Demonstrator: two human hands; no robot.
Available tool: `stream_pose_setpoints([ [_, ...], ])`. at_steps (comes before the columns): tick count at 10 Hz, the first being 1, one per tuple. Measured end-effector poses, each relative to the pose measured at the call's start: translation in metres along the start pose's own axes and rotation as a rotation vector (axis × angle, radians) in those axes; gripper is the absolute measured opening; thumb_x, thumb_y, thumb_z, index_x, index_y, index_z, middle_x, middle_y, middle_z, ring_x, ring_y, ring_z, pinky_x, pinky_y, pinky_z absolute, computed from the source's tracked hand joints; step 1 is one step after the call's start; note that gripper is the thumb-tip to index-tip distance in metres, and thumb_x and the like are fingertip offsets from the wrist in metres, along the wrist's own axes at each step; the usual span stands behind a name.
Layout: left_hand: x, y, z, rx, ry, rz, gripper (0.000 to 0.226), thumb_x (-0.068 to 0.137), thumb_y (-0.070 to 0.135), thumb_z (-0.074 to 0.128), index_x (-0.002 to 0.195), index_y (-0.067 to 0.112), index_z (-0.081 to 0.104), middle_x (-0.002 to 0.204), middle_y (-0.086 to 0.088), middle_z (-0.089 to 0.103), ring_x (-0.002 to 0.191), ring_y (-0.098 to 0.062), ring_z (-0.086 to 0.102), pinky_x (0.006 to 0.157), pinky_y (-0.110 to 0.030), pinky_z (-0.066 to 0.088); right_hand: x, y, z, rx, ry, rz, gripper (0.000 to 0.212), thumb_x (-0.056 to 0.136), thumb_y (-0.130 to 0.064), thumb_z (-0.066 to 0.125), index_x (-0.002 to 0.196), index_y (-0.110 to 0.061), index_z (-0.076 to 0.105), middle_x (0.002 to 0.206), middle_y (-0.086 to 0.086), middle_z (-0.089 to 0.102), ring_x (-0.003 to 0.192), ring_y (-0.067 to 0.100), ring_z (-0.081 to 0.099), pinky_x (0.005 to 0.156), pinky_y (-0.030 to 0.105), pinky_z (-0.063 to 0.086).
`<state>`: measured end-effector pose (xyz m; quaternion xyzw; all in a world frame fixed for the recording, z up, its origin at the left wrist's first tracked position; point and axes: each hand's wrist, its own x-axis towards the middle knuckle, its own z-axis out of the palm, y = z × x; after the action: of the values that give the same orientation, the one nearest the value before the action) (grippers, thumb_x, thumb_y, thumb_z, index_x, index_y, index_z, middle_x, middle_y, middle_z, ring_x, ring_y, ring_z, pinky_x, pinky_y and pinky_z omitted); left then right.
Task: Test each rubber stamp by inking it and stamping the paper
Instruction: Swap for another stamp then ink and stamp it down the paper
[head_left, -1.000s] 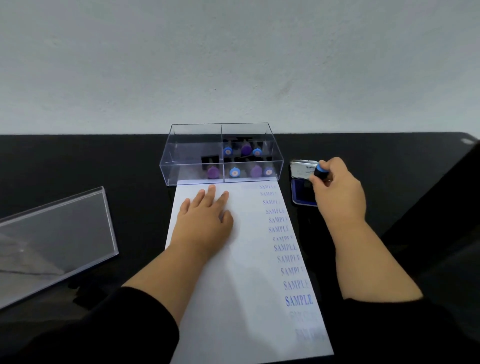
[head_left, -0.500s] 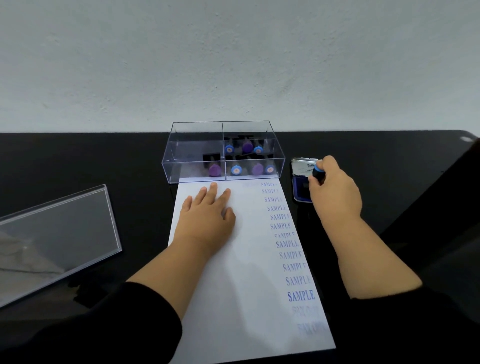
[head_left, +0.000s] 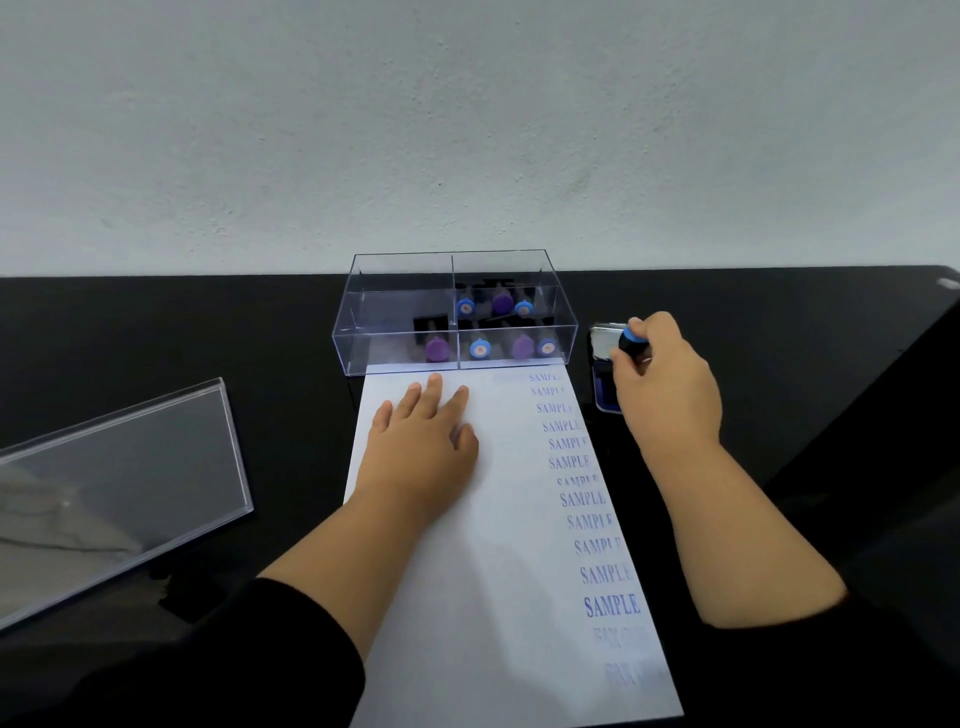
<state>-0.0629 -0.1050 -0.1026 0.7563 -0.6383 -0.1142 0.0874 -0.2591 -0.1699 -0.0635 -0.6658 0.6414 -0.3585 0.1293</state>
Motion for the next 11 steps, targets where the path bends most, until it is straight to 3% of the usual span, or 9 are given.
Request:
stream_pose_setpoints([
  [2,0.001,0.0,0.0,-0.008,-0.003,0.005,0.052,0.101,0.033,0.021,0.152,0.033,0.009,0.16,0.005,-0.004,0.147,-0.013,-0.006,0.117,-0.033,-0.007,-0.002,-0.026,0.015,0.067,-0.068,-0.125,0.019,0.091,-0.025,0.056,0.109,-0.019,0.052,0.088,0.0,0.063,0.078,0.023,0.058,0.069,0.039,0.05],
  [6,0.003,-0.001,0.001,0.004,-0.001,0.004,0.052,0.101,0.034,0.021,0.152,0.033,0.009,0.16,0.005,-0.003,0.147,-0.013,-0.006,0.117,-0.034,-0.006,-0.006,-0.036,0.043,0.037,-0.18,-0.226,0.02,0.091,-0.024,0.057,0.11,-0.018,0.054,0.098,-0.004,0.062,0.082,0.016,0.053,0.065,0.025,0.035],
  [8,0.004,-0.001,0.001,0.012,-0.007,0.004,0.052,0.101,0.034,0.021,0.152,0.033,0.009,0.16,0.004,-0.003,0.147,-0.013,-0.006,0.117,-0.035,-0.006,-0.008,-0.038,0.049,0.025,-0.193,-0.237,0.018,0.091,-0.025,0.057,0.108,-0.02,0.054,0.087,-0.009,0.051,0.079,0.014,0.047,0.067,0.031,0.042],
  [10,0.004,-0.001,0.003,0.014,-0.003,0.003,0.052,0.101,0.035,0.022,0.152,0.033,0.009,0.16,0.004,-0.003,0.147,-0.014,-0.005,0.117,-0.035,-0.006,-0.01,-0.038,0.054,-0.027,-0.208,-0.255,0.016,0.092,-0.025,0.055,0.108,-0.02,0.054,0.103,-0.001,0.063,0.083,0.02,0.055,0.072,0.036,0.049],
  [11,0.004,-0.001,0.002,0.012,-0.002,0.002,0.052,0.101,0.035,0.022,0.152,0.033,0.009,0.16,0.004,-0.003,0.147,-0.014,-0.005,0.117,-0.035,-0.006,-0.013,-0.039,0.056,-0.08,-0.188,-0.276,0.017,0.094,-0.025,0.052,0.109,-0.018,0.054,0.1,0.002,0.063,0.084,0.024,0.057,0.071,0.039,0.051],
])
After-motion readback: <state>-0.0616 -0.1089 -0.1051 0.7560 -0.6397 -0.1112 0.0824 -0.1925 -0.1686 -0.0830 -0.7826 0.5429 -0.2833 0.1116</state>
